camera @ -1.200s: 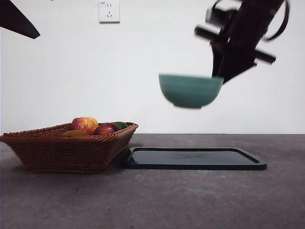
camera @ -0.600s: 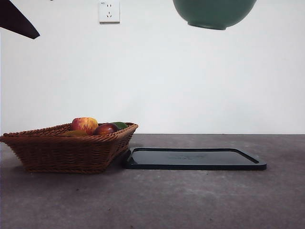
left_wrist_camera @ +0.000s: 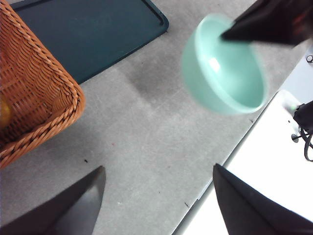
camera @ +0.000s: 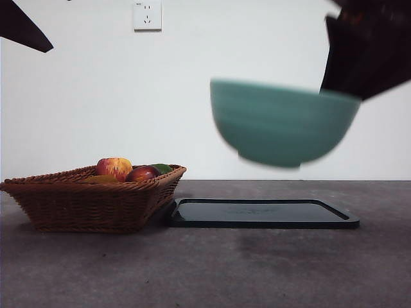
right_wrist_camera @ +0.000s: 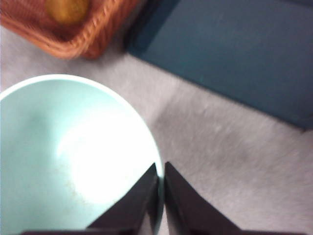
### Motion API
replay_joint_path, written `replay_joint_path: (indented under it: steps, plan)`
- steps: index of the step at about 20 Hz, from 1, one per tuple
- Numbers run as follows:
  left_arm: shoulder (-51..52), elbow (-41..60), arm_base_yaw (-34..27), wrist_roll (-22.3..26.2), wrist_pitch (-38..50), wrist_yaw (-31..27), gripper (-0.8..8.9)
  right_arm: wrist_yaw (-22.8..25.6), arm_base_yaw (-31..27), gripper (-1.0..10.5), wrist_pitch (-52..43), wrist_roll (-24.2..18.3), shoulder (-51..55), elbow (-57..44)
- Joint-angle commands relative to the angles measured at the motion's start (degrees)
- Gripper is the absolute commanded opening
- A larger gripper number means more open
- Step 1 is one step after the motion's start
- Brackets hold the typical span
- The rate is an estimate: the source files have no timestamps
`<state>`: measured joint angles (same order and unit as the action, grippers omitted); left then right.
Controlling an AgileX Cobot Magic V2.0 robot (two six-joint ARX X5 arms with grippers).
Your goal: Pick up the wifruite, put it on the bowl, pick up the plate, put it on desk
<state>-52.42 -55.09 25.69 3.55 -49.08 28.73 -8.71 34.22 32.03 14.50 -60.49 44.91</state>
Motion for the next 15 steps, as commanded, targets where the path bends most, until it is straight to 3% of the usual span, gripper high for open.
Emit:
replay_joint_path:
  steps: [1, 9, 15]
  plan:
    - [-0.3, -0.5, 0.3, 0.5, 0.4, 0.4, 3.43, 0.3, 0.6, 0.1, -3.5, 1.7, -3.1, -1.3]
    - [-0.3, -0.5, 0.3, 0.5, 0.4, 0.4, 3.43, 1.9, 0.6, 0.1, -10.2, 1.6, -16.2, -1.6]
    - [-0.3, -0.5, 0.3, 0.5, 0.4, 0.4, 3.43, 2.4, 0.7, 0.1, -12.3, 1.6, -19.6, -1.6]
